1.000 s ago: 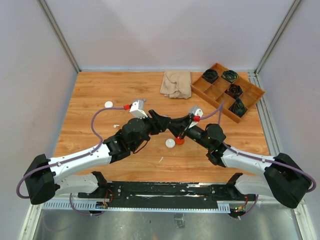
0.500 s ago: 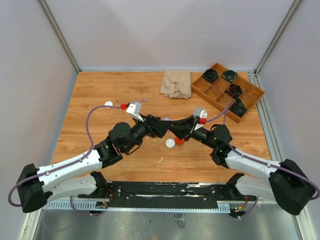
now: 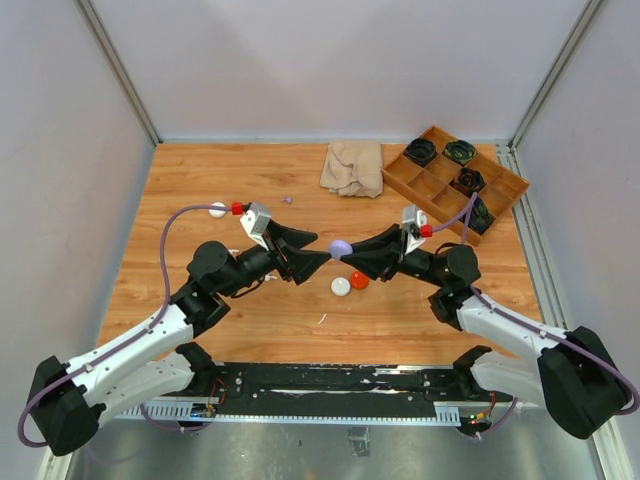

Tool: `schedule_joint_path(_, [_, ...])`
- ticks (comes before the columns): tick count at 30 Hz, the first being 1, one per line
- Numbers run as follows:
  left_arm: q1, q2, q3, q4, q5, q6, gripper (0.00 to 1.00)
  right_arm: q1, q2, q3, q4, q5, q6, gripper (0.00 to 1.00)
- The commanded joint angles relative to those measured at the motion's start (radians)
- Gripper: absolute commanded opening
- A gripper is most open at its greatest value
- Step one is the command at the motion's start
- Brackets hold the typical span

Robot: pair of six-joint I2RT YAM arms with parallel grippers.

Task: Insert the wireless bluetooth earbuds into the charging case
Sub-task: Pick up the charging case at the center of the board.

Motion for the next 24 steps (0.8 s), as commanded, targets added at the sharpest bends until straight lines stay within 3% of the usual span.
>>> schedule_joint_path(1, [0.057, 0.014, -0.027, 0.122, 0.225, -0.005, 0.69, -0.028, 0.011, 0.047, 0.156, -0.103, 0.131, 0.01])
schedule_joint_path(12, [0.073, 0.093, -0.034, 0.250, 0.340, -0.063, 0.54, -0.030, 0.077, 0.069, 0.294, -0.165, 0.232, 0.01])
schedule_joint_path(18, [0.073, 0.101, -0.024, 0.236, 0.349, -0.049, 0.39, -0.030, 0.100, 0.077, 0.304, -0.201, 0.240, 0.01])
schedule_joint_path(24, [0.073, 0.085, -0.005, 0.148, 0.331, 0.018, 0.19, -0.029, 0.101, 0.089, 0.224, -0.236, 0.204, 0.10])
